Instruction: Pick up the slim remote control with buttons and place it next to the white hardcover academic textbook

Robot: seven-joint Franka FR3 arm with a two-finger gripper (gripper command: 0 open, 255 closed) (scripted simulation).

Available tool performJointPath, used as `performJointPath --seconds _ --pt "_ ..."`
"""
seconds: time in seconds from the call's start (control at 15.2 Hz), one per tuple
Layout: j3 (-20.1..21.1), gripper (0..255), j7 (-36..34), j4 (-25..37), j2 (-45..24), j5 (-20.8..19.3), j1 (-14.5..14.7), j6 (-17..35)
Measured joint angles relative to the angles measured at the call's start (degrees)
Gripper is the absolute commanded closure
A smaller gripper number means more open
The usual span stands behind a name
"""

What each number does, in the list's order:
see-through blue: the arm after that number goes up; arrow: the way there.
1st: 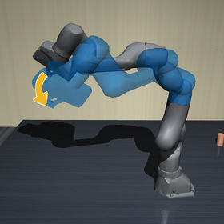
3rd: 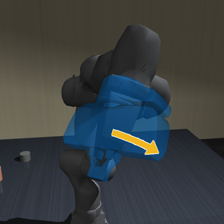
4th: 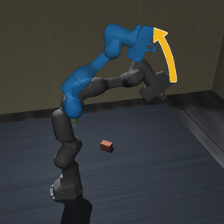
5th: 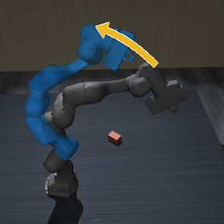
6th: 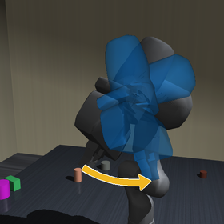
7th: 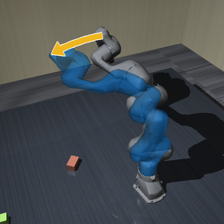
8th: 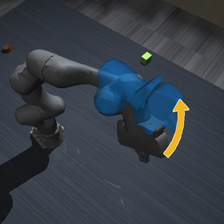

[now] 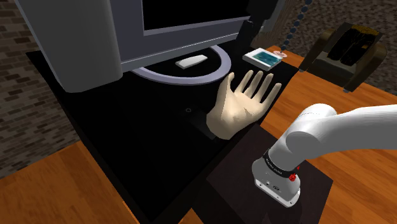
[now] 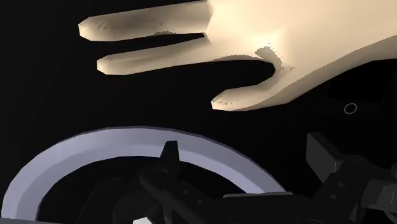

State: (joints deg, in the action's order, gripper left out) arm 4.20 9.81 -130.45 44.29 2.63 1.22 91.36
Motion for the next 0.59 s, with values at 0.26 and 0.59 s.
performJointPath --seconds 0.26,0.59 --pt "-3.17 0 6.92 -0.88 -2.14 -1.78 0.93 2.60" --pt "-10.04 0 23.33 0.78 -9.15 -5.02 3.30 7.23"
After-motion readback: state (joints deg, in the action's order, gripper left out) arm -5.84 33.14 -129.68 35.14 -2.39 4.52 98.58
